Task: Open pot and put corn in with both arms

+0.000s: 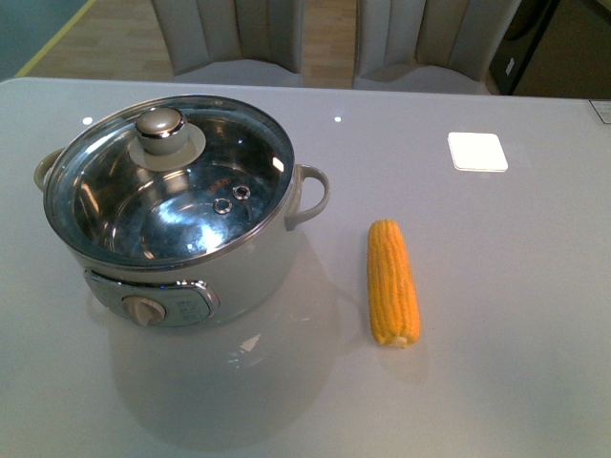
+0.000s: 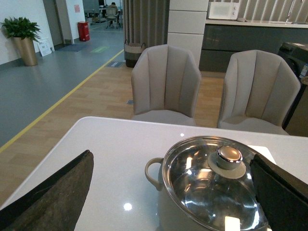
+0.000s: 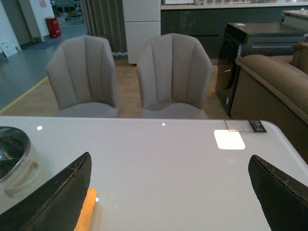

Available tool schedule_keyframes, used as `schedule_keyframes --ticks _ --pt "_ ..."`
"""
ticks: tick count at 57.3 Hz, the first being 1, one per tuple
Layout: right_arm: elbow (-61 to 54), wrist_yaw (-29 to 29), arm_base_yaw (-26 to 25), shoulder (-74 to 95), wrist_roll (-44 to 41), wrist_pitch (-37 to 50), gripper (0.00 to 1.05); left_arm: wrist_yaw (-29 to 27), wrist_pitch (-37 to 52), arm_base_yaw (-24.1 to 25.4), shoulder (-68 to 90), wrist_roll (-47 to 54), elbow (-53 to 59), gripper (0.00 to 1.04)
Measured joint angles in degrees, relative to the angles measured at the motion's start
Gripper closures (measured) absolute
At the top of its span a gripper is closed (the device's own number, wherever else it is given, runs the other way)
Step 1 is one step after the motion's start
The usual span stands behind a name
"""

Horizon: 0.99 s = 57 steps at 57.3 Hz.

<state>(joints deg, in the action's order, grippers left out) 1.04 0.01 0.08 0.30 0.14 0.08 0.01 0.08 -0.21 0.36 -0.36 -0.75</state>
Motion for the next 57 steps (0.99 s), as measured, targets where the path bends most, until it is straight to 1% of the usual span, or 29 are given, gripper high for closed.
schedule_keyframes --ticks 56,57 --pt "0.0 0.0 0.0 0.0 0.0 0.0 0.09 0.0 0.0 0.0 0.0 0.0 0.0 0.07" --pt "0.0 0.0 0.0 0.0 0.0 0.0 0.09 -0.5 -1.4 -0.2 0.7 -0.6 -0.4 0.07"
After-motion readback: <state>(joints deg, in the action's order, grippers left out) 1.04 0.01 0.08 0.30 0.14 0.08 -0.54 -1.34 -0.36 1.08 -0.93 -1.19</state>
